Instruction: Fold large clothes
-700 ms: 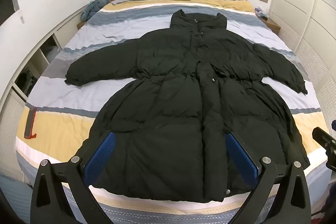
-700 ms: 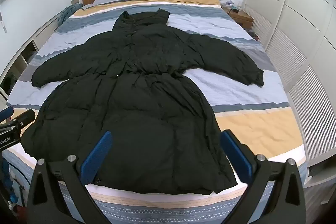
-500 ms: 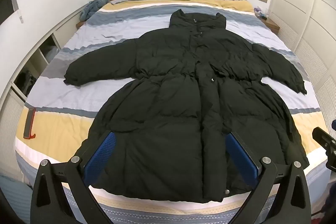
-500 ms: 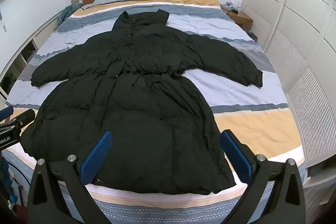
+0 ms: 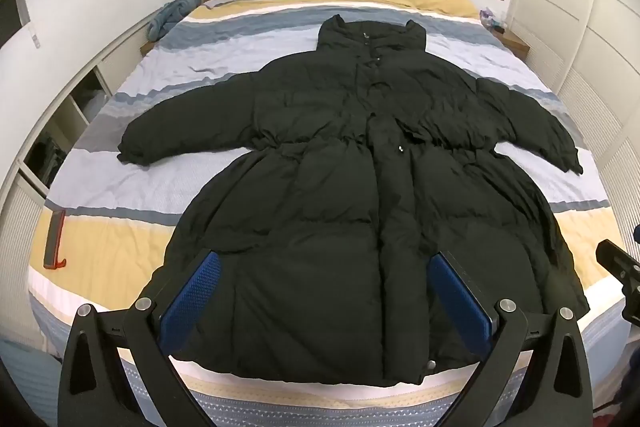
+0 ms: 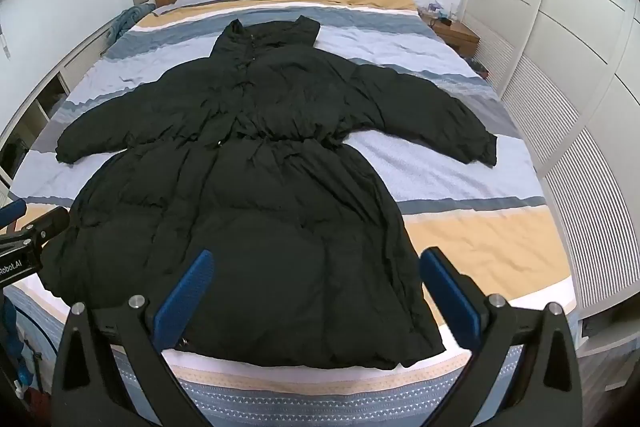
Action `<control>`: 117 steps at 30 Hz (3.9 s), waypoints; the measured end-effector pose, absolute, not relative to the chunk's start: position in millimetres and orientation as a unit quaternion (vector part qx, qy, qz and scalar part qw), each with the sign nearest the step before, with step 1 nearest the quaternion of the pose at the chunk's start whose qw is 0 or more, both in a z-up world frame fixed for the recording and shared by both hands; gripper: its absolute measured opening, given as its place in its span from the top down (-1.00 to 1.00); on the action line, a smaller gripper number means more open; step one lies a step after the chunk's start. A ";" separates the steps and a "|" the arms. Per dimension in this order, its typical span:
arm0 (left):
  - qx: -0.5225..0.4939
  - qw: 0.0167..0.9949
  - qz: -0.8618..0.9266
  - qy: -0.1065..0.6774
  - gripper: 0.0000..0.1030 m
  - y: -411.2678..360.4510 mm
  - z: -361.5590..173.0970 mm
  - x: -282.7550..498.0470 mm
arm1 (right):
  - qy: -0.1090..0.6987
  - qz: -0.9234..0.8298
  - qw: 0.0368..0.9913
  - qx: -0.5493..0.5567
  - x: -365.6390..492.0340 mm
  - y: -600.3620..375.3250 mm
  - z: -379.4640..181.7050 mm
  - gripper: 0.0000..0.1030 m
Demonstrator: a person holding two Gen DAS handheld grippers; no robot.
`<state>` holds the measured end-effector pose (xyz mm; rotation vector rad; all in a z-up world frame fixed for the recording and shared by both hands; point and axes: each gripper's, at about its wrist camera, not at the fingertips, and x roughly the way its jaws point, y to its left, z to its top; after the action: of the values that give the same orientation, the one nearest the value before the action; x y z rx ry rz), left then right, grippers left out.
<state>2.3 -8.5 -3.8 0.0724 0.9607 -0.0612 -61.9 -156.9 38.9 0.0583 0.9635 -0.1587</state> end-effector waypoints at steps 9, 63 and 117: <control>0.036 0.882 -0.029 0.468 -0.99 -5.2 -8.8 4.9 | 0.465 -0.085 0.881 0.030 -64.7 -157.4 37.2 -1.00; 0.064 0.801 -0.175 0.569 -0.99 64.2 -69.4 72.1 | 0.497 -0.221 0.835 0.085 -5.3 -143.4 -4.4 -1.00; -0.392 0.811 -0.065 0.429 0.80 340.2 -31.4 302.5 | 0.482 -0.260 0.834 0.070 -9.7 -152.5 23.2 -1.00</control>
<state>302.5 340.2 -31.4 -0.8364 0.9171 -0.1395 -9.7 -152.5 23.2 0.1493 1.0207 -0.5500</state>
